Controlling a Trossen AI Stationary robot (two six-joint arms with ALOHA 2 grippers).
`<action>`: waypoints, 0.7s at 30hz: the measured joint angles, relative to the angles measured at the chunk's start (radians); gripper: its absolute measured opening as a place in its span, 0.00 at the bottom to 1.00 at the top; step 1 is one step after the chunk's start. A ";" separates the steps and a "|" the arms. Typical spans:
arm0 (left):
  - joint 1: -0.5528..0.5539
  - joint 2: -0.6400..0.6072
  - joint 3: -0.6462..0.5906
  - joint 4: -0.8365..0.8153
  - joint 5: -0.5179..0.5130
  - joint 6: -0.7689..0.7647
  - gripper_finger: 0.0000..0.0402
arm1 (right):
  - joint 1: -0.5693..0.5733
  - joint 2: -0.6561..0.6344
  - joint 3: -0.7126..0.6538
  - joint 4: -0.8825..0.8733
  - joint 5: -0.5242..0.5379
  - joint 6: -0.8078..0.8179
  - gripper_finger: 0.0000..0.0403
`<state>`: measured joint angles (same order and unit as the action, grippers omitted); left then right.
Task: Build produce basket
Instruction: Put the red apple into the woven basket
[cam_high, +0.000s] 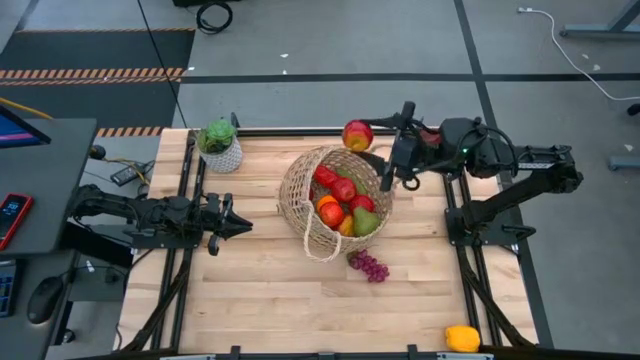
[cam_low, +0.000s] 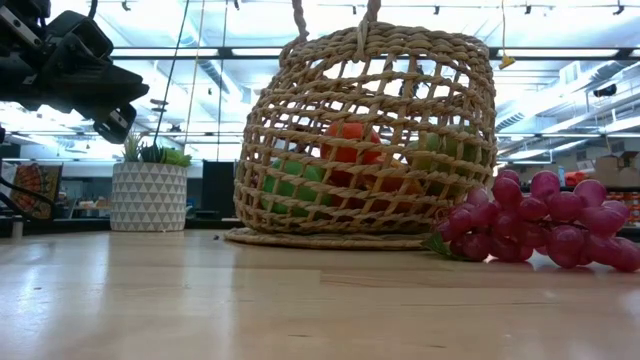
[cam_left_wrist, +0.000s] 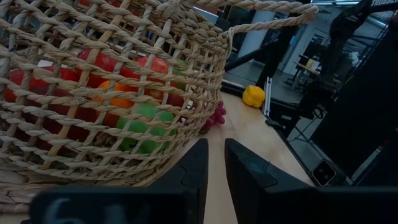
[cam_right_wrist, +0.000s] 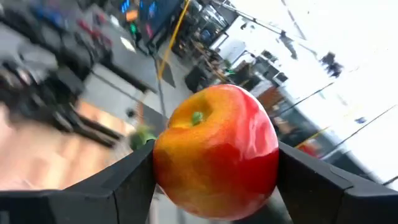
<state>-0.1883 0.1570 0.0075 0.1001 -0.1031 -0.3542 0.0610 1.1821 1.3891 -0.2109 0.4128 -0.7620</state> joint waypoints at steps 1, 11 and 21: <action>0.000 0.000 0.000 0.000 0.000 0.000 0.15 | 0.000 0.004 0.000 0.001 0.018 -0.051 0.73; 0.000 0.000 0.000 0.000 0.000 0.000 0.14 | 0.001 0.096 0.000 -0.001 0.120 -0.559 0.73; 0.000 0.000 0.000 0.000 0.000 0.000 0.15 | 0.002 0.183 0.000 -0.025 0.175 -0.476 0.73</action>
<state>-0.1883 0.1570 0.0074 0.1004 -0.1031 -0.3538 0.0635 1.3654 1.3891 -0.2358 0.5876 -1.2380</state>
